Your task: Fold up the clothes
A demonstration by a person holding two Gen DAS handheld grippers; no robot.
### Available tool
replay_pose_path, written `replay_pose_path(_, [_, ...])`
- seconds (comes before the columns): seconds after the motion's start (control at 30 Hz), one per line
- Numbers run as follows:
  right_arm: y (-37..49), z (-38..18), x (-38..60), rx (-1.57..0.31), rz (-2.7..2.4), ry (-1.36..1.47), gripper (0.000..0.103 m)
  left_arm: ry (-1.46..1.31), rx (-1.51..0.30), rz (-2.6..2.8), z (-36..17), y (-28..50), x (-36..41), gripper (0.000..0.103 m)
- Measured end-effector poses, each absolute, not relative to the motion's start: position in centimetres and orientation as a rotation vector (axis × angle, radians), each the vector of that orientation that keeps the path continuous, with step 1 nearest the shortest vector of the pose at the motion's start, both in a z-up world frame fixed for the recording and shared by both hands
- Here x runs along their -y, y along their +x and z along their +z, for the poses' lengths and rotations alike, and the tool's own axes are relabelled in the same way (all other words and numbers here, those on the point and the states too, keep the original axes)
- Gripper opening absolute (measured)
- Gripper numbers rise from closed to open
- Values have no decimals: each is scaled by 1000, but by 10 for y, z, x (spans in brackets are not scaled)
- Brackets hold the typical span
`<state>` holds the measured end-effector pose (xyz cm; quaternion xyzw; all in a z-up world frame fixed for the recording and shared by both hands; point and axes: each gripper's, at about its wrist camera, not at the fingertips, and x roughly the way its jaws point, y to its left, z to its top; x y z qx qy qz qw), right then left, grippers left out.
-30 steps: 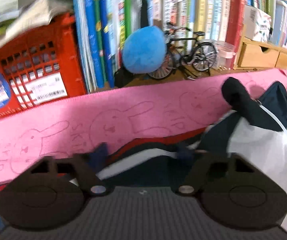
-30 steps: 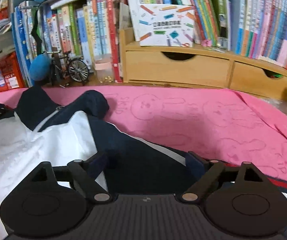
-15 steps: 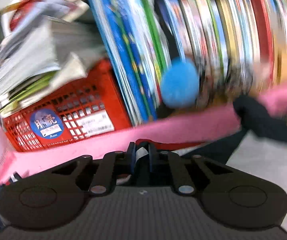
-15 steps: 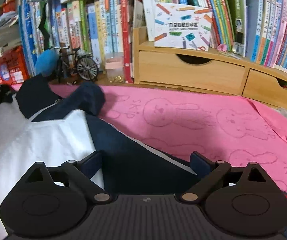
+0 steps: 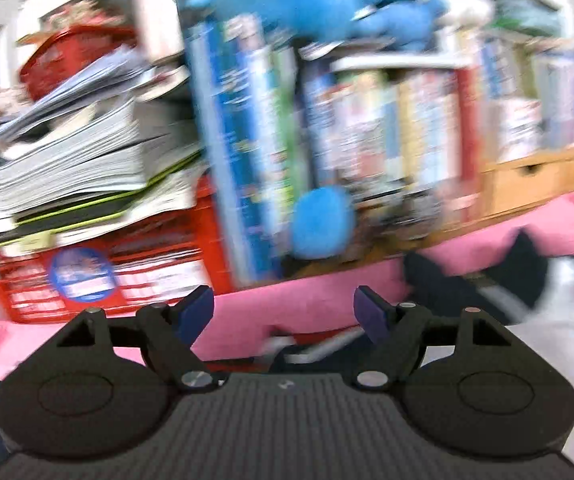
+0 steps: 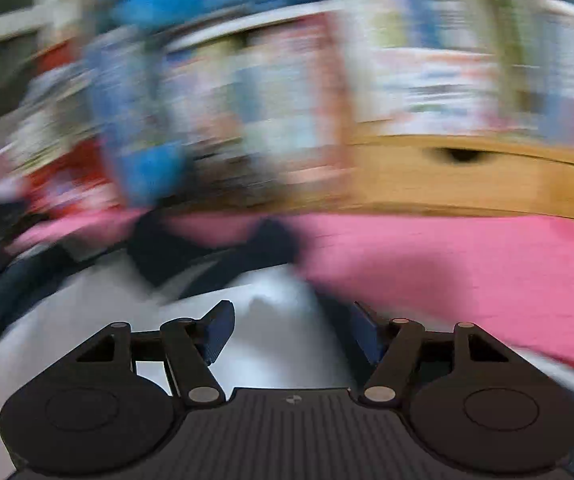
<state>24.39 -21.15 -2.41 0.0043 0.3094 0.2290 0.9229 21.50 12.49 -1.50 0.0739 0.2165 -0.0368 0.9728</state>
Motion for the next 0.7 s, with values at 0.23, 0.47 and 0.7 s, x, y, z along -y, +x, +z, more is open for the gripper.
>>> replay_pose_path(0.23, [239,-56,156,-636,488,-239,69,445,-536,-76,-65,209,-85,83])
replay_pose_path(0.47, [223,-53,343,-696,-25,-20,70,383,-582,89,-59,199,-145,85])
replay_pose_path(0.7, [152,-34,510,-619,-605,67,55,505,-541,139,-63,188,-126,84])
